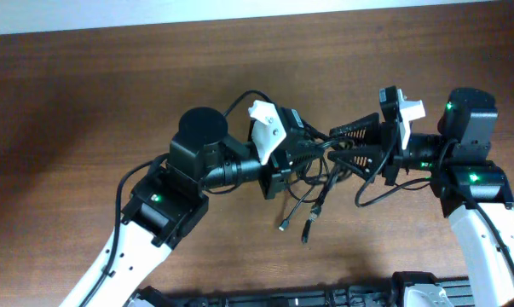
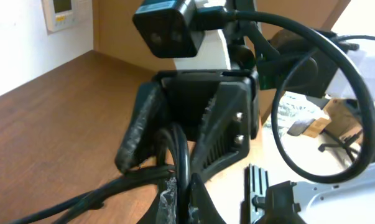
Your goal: Untangle cables
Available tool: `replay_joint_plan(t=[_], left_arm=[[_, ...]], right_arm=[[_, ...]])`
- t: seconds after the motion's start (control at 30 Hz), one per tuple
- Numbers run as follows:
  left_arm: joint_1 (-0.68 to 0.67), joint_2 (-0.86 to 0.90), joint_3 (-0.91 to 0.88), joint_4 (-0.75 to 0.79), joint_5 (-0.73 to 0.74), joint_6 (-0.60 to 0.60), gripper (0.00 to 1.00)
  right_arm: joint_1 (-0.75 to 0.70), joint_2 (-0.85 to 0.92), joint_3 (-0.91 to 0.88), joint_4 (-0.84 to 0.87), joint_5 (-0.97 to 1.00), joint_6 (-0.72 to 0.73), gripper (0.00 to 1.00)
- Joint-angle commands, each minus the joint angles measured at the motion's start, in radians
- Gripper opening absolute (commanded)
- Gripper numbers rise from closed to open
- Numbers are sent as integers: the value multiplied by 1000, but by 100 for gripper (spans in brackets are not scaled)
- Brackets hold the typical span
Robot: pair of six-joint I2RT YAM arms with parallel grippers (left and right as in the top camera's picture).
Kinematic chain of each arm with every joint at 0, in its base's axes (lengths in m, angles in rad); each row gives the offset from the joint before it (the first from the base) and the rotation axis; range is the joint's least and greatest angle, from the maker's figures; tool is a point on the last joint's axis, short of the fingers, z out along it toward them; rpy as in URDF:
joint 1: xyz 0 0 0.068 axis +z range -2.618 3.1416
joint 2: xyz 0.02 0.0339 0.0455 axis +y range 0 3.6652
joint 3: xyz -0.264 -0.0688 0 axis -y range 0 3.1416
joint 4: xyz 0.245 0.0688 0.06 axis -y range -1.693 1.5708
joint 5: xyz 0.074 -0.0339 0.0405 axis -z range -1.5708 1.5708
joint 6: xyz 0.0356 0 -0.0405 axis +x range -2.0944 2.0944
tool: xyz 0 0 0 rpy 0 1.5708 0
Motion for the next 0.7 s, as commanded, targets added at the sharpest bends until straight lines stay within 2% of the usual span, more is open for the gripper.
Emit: replay_joint_plan(t=[0.0,0.03,0.17,0.2,0.23,0.3,0.33,0.43,0.5,0.67], left_arm=[[-3,10,13,11,-75,-64,0],[-3,10,13,12,-83,-64,0],[-3,10,13,12,-105,-64,0],[-3,10,13,12,-105,-64,5],[-3,10,13,11,-105,-64,21],[-3,10,13,2,-105,-64,60],[-3,10,13,-8,-107,-63,76],[-3,10,13,-64,-220,-65,99],[-3,10,13,-125,-318,-100,99],[-3,10,13,-152,-235,-101,99]], right_arm=[[7,0,12,-2,-50,-37,18],[6,0,12,-7,-50,-37,6],[6,0,12,-16,-50,-34,4],[6,0,12,-16,-50,-34,4],[6,0,12,-16,-50,-33,4],[6,0,12,-14,-50,-6,4],[6,0,12,-15,-50,-6,4],[6,0,12,-15,-50,-6,4],[6,0,12,-15,-50,-6,4],[6,0,12,-14,-50,1,4]])
